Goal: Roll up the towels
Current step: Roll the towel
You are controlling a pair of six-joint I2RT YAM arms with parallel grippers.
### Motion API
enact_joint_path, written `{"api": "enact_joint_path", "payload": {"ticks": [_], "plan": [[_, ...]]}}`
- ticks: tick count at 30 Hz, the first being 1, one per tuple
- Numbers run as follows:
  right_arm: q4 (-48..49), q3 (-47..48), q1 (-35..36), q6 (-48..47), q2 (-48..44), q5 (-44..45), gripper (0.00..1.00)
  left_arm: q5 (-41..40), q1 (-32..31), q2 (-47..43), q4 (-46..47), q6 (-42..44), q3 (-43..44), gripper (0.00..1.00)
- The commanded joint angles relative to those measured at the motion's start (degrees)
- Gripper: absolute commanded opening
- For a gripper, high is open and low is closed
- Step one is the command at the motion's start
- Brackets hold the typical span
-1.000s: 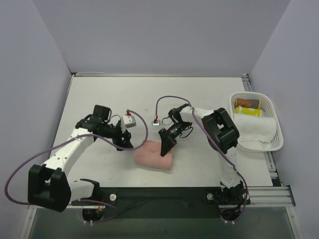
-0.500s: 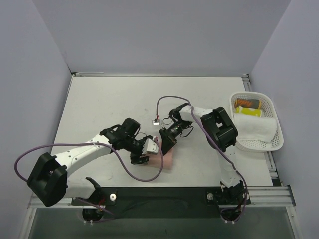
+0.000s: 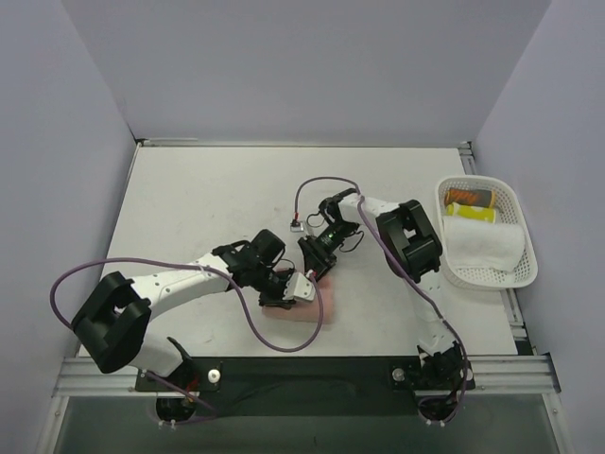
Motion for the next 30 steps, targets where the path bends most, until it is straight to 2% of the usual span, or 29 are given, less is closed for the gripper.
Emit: {"api": "enact_joint_path", "payload": {"ticks": [1, 8, 17, 25, 30], "plan": [[1.2, 3.5, -0.5, 7.4, 2.4, 6.4, 0.42, -3.6, -1.5, 1.7, -1.6, 2.2, -1.5, 0.27], [2.3, 6.4, 2.1, 11.2, 4.4, 11.2, 0.41, -5.0, -2.1, 3.7, -1.3, 2.5, 0.6, 0.3], [2.8, 10.7, 3.1, 13.0, 6.4, 12.6, 0.4, -5.3, -1.6, 13.3, -4.8, 0.5, 8.8, 0.34], [7.3, 12.1, -4.7, 15.8, -3.3, 13.0, 0.43, 4.1, 5.9, 23.3, -16.9, -1.2, 16.2, 0.28], [7.0, 11.5, -9.7, 13.7, -11.1, 11.4, 0.46, 6.5, 9.3, 27.6, -20.4, -1.6, 20.8, 0.27]]}}
